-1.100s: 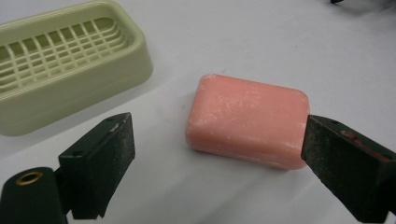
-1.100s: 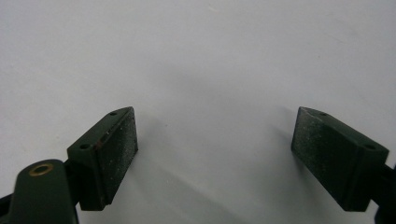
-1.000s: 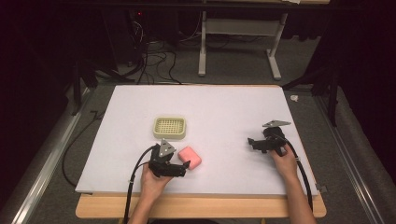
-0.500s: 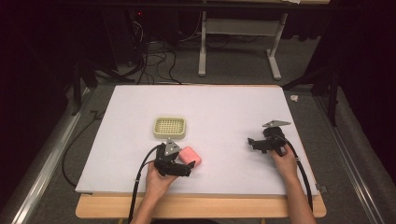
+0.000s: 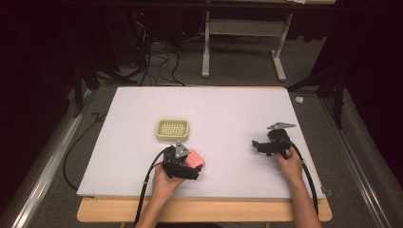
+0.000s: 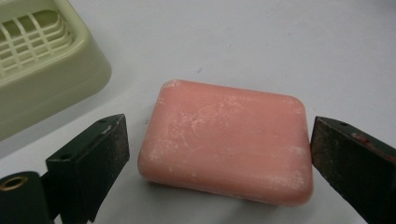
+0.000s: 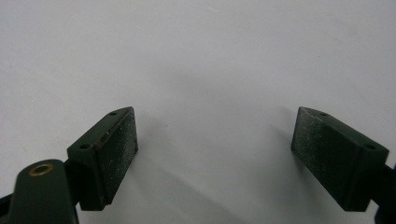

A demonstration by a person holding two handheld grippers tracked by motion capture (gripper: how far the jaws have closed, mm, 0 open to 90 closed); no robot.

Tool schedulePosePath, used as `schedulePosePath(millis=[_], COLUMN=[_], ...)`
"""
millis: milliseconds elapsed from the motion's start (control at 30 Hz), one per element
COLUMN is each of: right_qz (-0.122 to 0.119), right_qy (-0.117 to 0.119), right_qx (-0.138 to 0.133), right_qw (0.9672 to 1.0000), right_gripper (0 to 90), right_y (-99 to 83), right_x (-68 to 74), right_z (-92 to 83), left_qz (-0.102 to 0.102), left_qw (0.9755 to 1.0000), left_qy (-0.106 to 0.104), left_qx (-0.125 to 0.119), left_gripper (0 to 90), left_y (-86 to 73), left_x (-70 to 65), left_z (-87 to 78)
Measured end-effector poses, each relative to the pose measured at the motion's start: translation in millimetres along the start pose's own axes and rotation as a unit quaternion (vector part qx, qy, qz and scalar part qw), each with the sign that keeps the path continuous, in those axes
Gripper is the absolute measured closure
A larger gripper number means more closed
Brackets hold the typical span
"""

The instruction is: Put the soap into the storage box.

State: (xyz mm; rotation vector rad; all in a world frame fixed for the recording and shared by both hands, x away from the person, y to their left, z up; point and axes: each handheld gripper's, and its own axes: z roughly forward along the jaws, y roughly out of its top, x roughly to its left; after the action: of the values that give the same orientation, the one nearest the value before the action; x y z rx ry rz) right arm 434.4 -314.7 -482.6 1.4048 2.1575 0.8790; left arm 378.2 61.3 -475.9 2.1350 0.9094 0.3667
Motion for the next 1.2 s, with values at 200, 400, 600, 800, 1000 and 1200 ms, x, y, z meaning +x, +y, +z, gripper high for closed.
schedulePosePath(millis=[200, 400, 600, 800, 1000, 1200], right_qz=[0.000, 0.000, 0.000, 0.000, 0.001, 0.001], right_qy=[0.000, 0.000, 0.000, 0.000, 0.000, 0.000], right_qx=[0.000, 0.000, 0.000, 0.000, -0.001, -0.001], right_qw=[1.0000, 1.0000, 1.0000, 1.0000, 1.0000, 1.0000], right_gripper=[15.0, 15.0, 15.0, 15.0, 15.0, 15.0], right_y=[0.0, 0.0, 0.0, 0.0, -0.1, -0.1], right_x=[0.0, 0.0, 0.0, 0.0, 0.0, 0.0], right_z=[0.0, 0.0, 0.0, 0.0, 0.1, 0.1], left_qz=[0.005, 0.008, 0.011, 0.011, 0.010, 0.011], left_qw=[0.9999, 0.9998, 0.9998, 0.9997, 0.9996, 0.9996], left_qy=[0.002, 0.006, 0.005, 0.005, 0.008, 0.008], left_qx=[0.013, 0.019, 0.019, 0.021, 0.023, 0.026], left_gripper=[6.7, 9.0, 13.1, 13.6, 13.7, 13.8], left_y=[-0.3, -0.3, -0.6, -0.6, 0.0, 0.2], left_x=[-1.6, -3.1, -4.6, -4.5, -5.2, -5.7], left_z=[7.0, 12.2, 14.4, 14.2, 13.9, 12.9])
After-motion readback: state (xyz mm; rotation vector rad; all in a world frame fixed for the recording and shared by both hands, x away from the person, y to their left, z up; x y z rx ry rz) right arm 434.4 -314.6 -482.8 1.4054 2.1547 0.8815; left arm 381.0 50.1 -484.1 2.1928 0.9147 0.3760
